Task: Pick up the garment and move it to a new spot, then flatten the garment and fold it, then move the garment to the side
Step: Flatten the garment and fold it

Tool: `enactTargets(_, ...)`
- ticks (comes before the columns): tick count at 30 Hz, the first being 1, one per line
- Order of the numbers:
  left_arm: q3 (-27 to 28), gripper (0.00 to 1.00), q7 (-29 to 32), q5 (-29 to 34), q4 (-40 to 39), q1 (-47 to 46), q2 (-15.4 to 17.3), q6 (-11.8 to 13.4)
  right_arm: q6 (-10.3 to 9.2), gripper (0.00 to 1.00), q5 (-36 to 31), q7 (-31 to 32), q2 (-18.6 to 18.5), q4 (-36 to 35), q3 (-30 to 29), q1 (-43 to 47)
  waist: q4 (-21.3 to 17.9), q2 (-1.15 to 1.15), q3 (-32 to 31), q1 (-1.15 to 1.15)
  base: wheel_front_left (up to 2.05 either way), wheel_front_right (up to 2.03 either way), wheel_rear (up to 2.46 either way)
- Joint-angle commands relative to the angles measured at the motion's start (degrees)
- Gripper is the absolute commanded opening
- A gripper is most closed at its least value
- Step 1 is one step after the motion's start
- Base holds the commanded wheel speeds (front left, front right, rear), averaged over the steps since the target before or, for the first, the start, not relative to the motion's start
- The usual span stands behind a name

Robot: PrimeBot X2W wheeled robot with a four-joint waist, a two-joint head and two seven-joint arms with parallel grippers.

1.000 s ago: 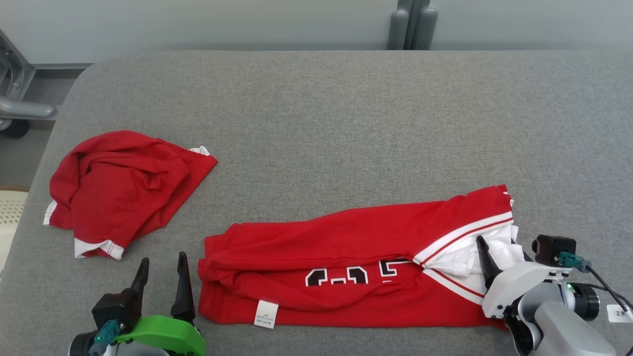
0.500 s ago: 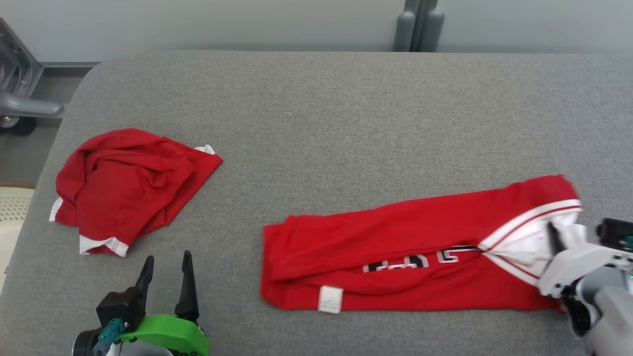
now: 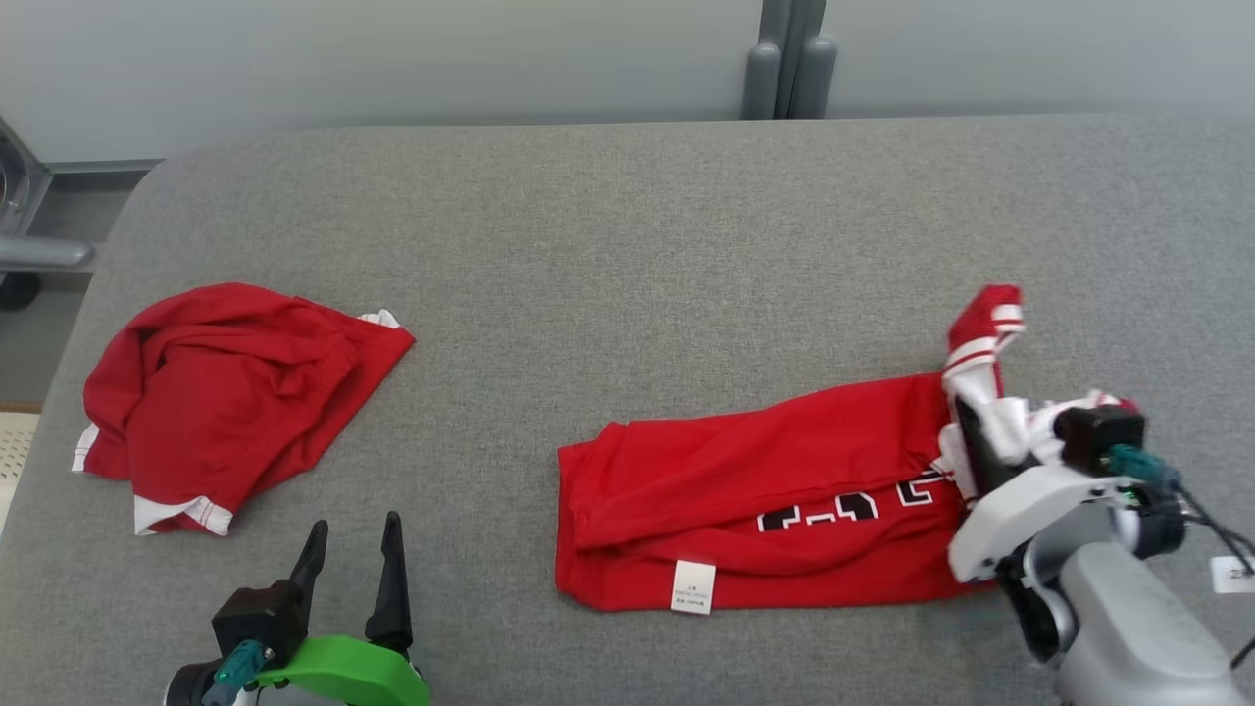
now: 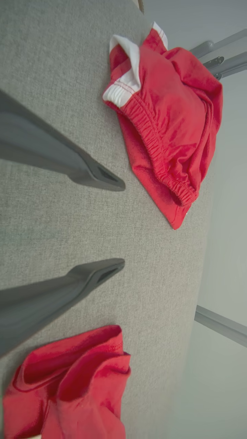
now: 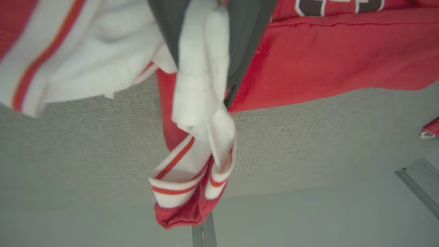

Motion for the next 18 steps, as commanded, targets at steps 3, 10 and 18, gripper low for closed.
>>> enactTargets(3, -0.94, 1.00, -0.01, 0.09, 0.52, 0.64, 0.23, -0.38, -0.07, 0.00, 0.72, -0.01, 1.63, -3.54, 7.21, 1.94, 0.26, 0.00, -0.73, 0.00, 0.00, 0.00, 0.00)
enactTargets(10, -3.07, 1.00, -0.01, -0.28, 1.25, 0.20, 0.22, -0.79, -0.07, 0.00, 4.29, 0.52, 4.13, -5.83, 21.64, -0.12, 3.92, 0.00, -0.85, 0.00, 0.00, 0.00, 0.00)
enactTargets(18, -4.73, 1.00, -0.01, -0.86, 2.46, -0.50, 0.22, -0.45, -0.06, 0.00, 7.25, 0.10, 7.27, -1.20, 28.95, -5.20, 9.44, 0.00, -0.31, 0.00, 0.00, 0.00, 0.00)
